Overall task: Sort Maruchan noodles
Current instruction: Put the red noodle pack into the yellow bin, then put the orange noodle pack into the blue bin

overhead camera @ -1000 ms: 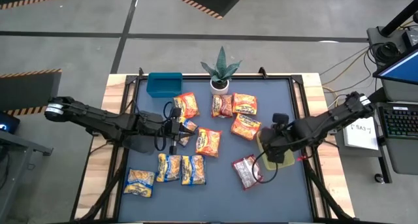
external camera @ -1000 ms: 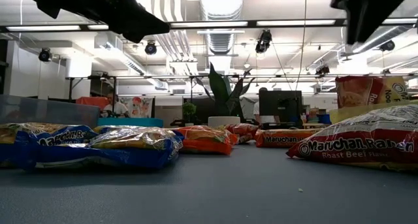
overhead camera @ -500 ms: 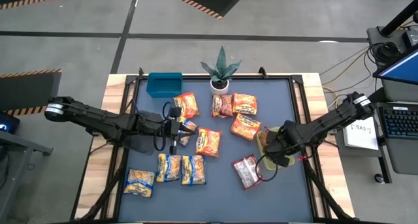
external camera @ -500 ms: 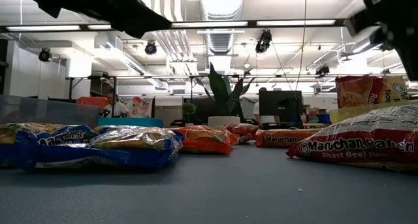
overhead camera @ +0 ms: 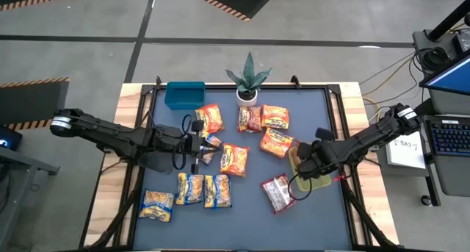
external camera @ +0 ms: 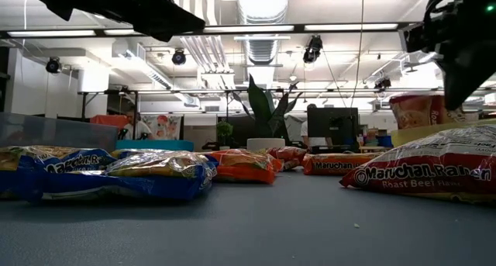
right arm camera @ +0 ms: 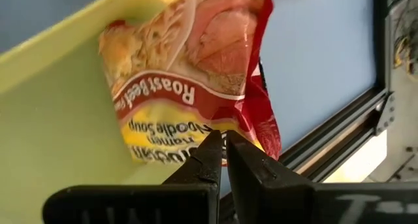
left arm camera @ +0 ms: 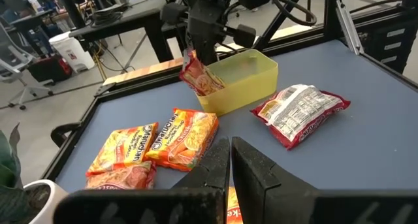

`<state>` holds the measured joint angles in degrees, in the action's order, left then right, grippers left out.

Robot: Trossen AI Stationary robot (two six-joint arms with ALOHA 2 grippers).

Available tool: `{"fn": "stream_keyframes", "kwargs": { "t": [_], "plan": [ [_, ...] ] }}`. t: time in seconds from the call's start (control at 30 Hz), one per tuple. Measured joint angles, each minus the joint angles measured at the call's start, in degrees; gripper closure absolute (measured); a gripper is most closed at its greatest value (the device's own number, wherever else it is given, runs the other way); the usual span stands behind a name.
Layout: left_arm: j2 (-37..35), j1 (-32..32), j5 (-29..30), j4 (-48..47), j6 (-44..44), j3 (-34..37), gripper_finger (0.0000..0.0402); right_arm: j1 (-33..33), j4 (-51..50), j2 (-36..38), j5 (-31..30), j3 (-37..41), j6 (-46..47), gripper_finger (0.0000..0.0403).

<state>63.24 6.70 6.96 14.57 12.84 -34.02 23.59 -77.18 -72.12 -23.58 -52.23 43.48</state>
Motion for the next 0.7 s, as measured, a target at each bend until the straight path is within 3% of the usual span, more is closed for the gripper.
{"fn": "stream_keyframes", "kwargs": {
  "t": [0.23, 0.47, 0.57, 0.7],
  "plan": [
    [0.00, 0.00, 0.00, -0.04, -1.60, 0.00, 0.0402, 0.00, -0.70, 0.12, -0.54, -1.96, -1.19, 0.0390],
    [0.06, 0.00, 0.00, -0.57, -3.09, 0.00, 0.0402, 0.00, 2.04, 0.17, 0.93, -11.02, -7.38, 0.0390],
    [0.69, 0.00, 0.00, -0.56, -4.23, 0.00, 0.0402, 0.00, 10.08, 0.87, -1.59, -13.28, -11.81, 0.0390],
    [2.50, 0.00, 0.02, -0.55, -7.40, 0.00, 0.0402, 0.00, 29.93, 3.32, -3.04, -10.37, -22.69, 0.0390]
  ]
}}
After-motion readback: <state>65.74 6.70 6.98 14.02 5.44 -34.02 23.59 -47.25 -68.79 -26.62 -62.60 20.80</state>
